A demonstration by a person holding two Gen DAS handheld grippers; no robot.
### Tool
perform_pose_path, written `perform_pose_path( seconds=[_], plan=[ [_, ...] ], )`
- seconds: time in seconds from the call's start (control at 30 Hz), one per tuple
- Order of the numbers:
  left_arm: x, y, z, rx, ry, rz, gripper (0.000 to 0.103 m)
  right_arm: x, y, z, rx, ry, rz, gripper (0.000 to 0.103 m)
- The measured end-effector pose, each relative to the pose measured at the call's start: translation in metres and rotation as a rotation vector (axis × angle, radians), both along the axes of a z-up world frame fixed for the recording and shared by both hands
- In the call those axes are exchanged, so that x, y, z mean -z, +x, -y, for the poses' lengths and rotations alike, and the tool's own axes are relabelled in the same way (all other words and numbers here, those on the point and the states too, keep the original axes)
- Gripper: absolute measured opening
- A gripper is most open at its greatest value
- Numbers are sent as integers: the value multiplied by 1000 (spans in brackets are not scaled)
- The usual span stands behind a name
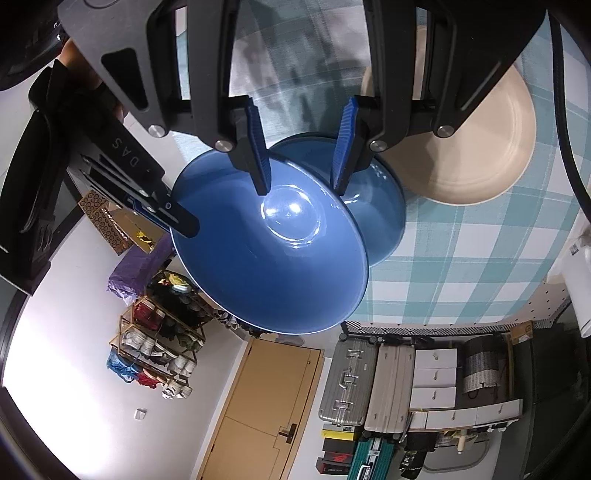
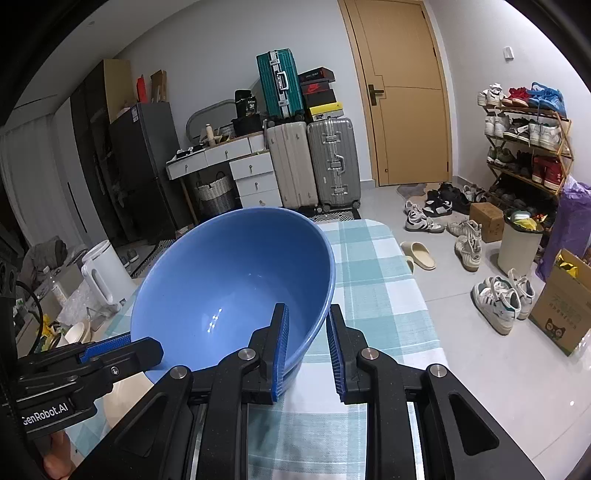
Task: Organize plates and bowls
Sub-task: 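Lower the bowl into the other blue bowl and open both grippers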
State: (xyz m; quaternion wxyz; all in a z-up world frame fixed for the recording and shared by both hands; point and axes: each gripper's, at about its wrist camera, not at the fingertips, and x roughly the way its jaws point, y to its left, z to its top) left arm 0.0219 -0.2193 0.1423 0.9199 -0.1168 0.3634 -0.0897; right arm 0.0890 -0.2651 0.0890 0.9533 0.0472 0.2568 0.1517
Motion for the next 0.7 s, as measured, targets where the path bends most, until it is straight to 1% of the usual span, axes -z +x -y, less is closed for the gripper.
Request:
perform_pose_path(
  seconds=[0.3, 0.43, 0.7],
  plan=[
    [15, 11, -17, -36, 6, -31, 30, 10, 15, -22, -36, -40, -20, 21],
    [21, 18, -21, -52, 23, -43, 30, 15, 27, -30, -56, -61, -38, 21],
    [42, 36, -28, -58, 39, -72, 30, 30, 41, -38, -59, -82, -71, 21]
  ],
)
